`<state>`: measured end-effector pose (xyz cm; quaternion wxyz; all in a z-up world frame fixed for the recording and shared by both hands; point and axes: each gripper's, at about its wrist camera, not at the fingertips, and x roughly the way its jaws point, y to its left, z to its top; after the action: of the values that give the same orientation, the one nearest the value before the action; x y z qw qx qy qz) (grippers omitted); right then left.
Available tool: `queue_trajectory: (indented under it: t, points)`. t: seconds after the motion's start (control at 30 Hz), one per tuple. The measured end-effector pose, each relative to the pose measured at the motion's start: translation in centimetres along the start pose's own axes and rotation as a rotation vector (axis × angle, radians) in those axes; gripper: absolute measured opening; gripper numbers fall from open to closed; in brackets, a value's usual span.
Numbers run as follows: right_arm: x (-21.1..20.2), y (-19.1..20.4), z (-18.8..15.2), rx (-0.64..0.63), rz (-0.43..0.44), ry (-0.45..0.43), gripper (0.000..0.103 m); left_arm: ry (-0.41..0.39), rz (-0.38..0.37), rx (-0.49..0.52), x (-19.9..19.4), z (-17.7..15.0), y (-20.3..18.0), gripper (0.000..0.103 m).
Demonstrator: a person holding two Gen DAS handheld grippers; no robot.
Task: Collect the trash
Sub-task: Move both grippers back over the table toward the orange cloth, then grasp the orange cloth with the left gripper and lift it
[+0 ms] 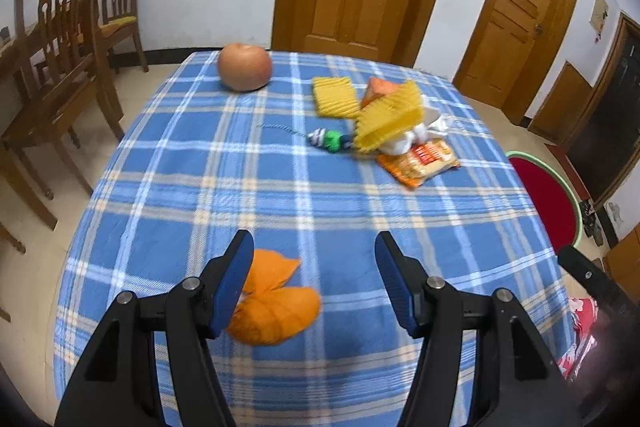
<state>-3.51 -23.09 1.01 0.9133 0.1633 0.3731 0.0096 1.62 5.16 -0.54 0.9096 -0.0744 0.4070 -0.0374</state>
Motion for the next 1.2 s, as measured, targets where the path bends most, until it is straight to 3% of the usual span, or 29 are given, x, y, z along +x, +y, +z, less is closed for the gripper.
queue_trajectory:
  t: [0.6, 0.8, 0.93, 1.2]
  points:
    - [0.8, 0.8, -0.6, -0.017, -0.002, 0.029, 0.091, 0.092, 0.007, -0.024, 1.9, -3.5, 2.8, 0.062]
    - [0.8, 1.0, -0.7, -0.023, -0.005, 0.031, 0.091, 0.087, -0.012, -0.001, 2.4, -3.8, 2.5, 0.046]
    - [0.8, 1.0, -0.7, -0.024, -0.003, 0.033, 0.091, 0.083, -0.025, -0.003, 2.4, -3.8, 2.7, 0.019]
    - [1.3, 1.3, -0.8, -0.032, -0.004, 0.045, 0.091, 0.063, -0.069, -0.006, 2.2, -2.8, 2.3, 0.019]
